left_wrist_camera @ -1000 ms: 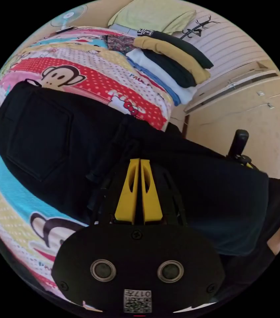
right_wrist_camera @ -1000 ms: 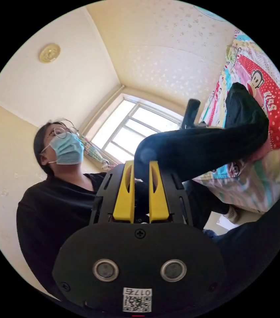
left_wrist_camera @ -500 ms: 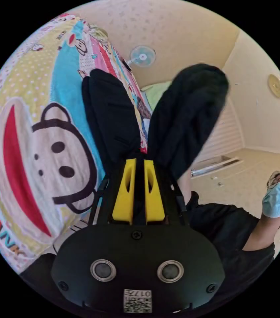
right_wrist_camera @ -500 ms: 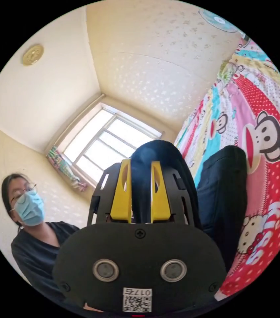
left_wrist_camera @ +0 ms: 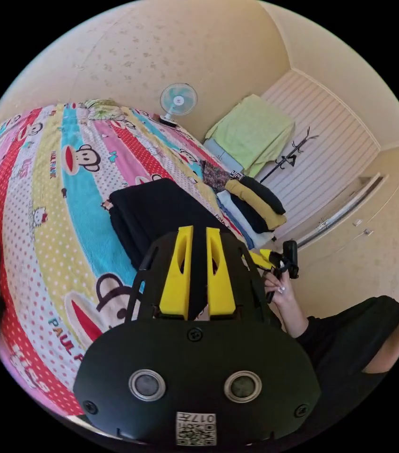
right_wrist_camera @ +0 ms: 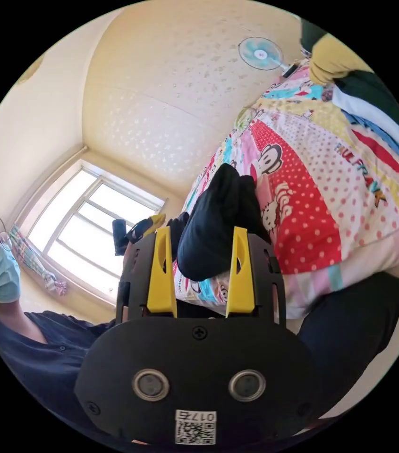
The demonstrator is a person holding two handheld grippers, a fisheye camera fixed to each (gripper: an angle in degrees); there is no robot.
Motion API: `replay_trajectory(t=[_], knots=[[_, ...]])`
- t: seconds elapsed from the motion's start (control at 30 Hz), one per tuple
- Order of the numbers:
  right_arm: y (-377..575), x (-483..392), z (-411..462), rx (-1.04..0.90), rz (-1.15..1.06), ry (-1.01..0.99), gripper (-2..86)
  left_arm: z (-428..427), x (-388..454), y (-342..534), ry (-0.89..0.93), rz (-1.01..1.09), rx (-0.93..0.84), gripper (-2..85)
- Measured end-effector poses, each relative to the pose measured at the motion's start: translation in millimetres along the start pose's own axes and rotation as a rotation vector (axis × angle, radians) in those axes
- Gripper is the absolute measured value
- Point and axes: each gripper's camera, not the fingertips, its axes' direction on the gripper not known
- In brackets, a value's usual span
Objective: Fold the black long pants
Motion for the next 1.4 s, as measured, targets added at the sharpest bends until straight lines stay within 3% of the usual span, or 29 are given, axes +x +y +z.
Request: replay_trajectory(t=[0.13, 0.23, 0.3, 0.4, 0.47, 0.57, 0.67, 0.9, 1.0, 1.07, 1.17, 1.27, 1.37, 1.4], knots=[[46, 25, -10, 0.127, 0.135, -0.045, 17.0, 79, 13, -86, -0.217, 0.095, -0.197, 0.3], [54, 31, 6, 0.08, 0.253, 0.024, 20.9, 183, -9, -94, -0.383, 0.161, -0.483, -0.7], [59, 29, 21, 0.05, 0.244, 0.016, 21.6, 191, -25, -83, -0.333, 0.161, -0.371, -0.9], [59, 35, 56, 0.021, 0.272, -0.071, 22.7, 165, -77, -73, -0.075, -0.075, -0.245, -0.9], [51, 38, 81, 0.019, 0.341, -0.024, 23.6, 151, -119, -57, 0.126, -0.201, -0.177, -0.9], [46, 32, 99, 0.11, 0.376, 0.023, 25.1, 137, -147, -41, 0.279, -0.261, -0.124, -0.9], [45, 17, 112, 0.199, 0.41, 0.065, 27.1, 122, -143, -35, 0.259, -0.206, -0.085, -0.9], [50, -2, 101, 0.178, 0.384, 0.12, 25.0, 63, -129, -15, 0.185, -0.218, 0.028, 2.0], [69, 10, 78, 0.216, 0.41, -0.022, 23.4, 7, -117, 19, 0.059, -0.257, 0.187, 9.1], [79, 9, 74, 0.23, 0.374, -0.048, 23.1, -36, -92, 57, -0.177, -0.252, 0.37, 12.6], [81, 9, 77, 0.252, 0.342, -0.076, 24.0, -45, -88, 78, -0.344, -0.331, 0.326, 13.7], [77, 11, 78, 0.28, 0.372, -0.105, 24.7, -18, -124, 83, -0.155, -0.44, 0.189, 12.9], [69, 4, 77, 0.251, 0.403, -0.08, 24.3, 5, -163, 99, 0.189, -0.607, 0.207, 11.7], [67, 1, 76, 0.237, 0.406, -0.066, 23.8, 6, -165, 100, 0.208, -0.612, 0.218, 11.4]])
